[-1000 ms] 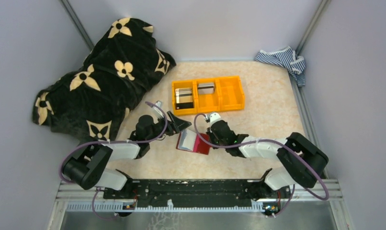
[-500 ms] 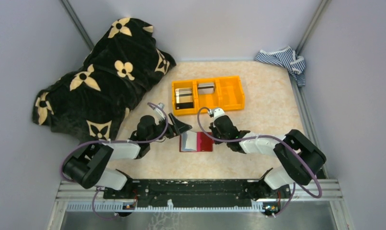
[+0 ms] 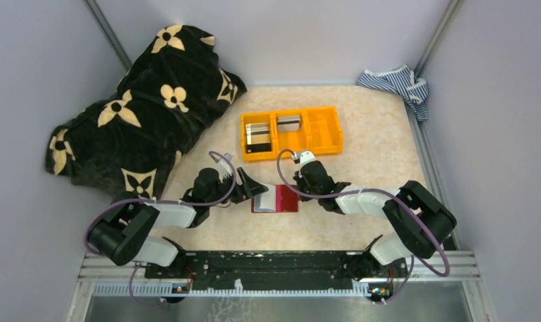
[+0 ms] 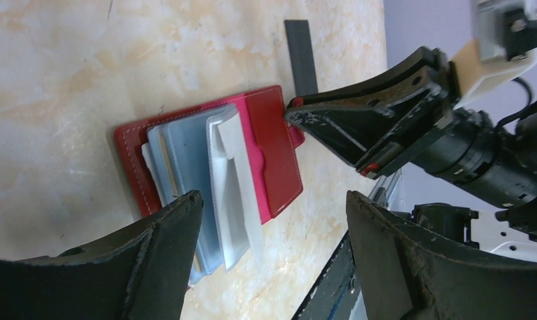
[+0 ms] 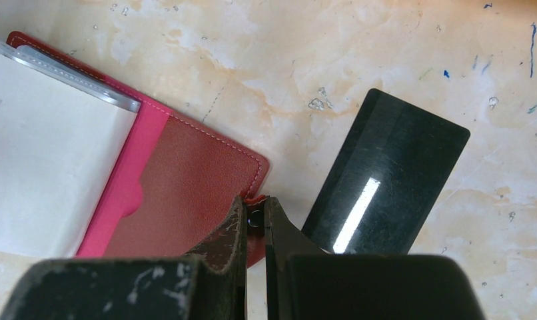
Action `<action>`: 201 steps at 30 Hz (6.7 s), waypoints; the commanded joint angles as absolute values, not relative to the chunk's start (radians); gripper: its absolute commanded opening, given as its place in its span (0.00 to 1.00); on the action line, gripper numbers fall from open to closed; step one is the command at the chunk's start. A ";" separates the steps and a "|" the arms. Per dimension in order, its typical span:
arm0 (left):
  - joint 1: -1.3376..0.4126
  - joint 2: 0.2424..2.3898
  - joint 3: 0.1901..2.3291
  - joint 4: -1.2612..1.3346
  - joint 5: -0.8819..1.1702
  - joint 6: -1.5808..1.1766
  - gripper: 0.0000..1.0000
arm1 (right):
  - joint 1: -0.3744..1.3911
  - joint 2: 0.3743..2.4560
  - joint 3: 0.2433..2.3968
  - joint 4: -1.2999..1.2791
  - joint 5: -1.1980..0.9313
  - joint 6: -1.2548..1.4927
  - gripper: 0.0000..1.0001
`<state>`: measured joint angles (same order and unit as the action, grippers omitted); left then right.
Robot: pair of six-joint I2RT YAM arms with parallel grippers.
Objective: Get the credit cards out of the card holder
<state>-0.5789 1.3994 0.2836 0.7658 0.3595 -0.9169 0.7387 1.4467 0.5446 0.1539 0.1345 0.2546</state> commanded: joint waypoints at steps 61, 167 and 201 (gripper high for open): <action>-0.773 1.516 0.462 0.776 0.298 -0.838 0.85 | 0.722 1.226 0.606 0.181 -0.068 0.289 0.35; -0.701 1.399 0.405 0.488 0.101 -0.730 0.86 | 0.664 1.631 0.538 0.391 -0.349 0.449 0.79; -0.700 1.487 0.403 0.583 0.229 -0.769 0.86 | 0.663 1.635 0.541 0.406 -0.356 0.454 0.79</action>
